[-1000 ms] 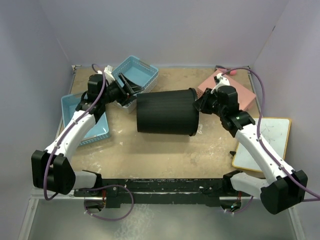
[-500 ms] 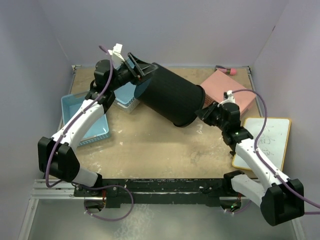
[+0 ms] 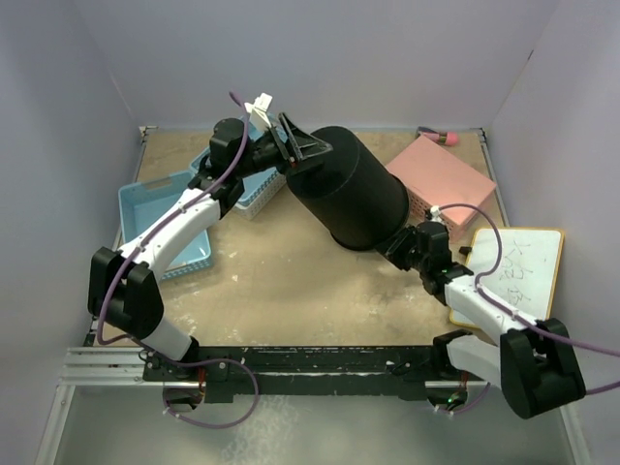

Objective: Turn the large container upside down

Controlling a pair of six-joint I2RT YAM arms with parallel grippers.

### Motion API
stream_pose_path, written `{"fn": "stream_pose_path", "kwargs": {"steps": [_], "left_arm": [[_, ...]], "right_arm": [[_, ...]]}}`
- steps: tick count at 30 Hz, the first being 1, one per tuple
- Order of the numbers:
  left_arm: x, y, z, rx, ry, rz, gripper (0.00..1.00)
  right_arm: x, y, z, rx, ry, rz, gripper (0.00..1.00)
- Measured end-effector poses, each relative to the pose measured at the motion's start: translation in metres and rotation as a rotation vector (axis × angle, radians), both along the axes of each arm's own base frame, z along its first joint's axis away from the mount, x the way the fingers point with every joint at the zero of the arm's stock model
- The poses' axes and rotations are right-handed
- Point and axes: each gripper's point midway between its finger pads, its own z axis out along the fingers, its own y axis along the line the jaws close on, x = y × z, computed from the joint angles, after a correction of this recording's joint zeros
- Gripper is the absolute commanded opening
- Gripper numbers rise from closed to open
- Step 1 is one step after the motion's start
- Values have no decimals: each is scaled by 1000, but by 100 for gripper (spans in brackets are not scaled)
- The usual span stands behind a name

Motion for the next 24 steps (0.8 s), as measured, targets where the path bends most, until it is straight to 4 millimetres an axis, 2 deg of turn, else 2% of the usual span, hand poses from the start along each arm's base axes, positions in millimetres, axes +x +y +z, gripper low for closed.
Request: {"fn": "stream_pose_path", "kwargs": {"steps": [4, 7, 13, 19, 24], "left_arm": [[1, 1, 7, 31, -25, 3, 73], [4, 3, 13, 62, -60, 17, 74], [9, 12, 10, 167, -89, 69, 75], [11, 27, 9, 267, -125, 134, 75], [14, 50, 3, 369, -139, 216, 76]], "right_arm": [[9, 5, -12, 10, 15, 2, 23], [13, 11, -24, 32, 41, 12, 37], [16, 18, -39, 47, 82, 37, 60], [28, 21, -20, 24, 19, 71, 64], [18, 16, -10, -63, -9, 149, 65]]}}
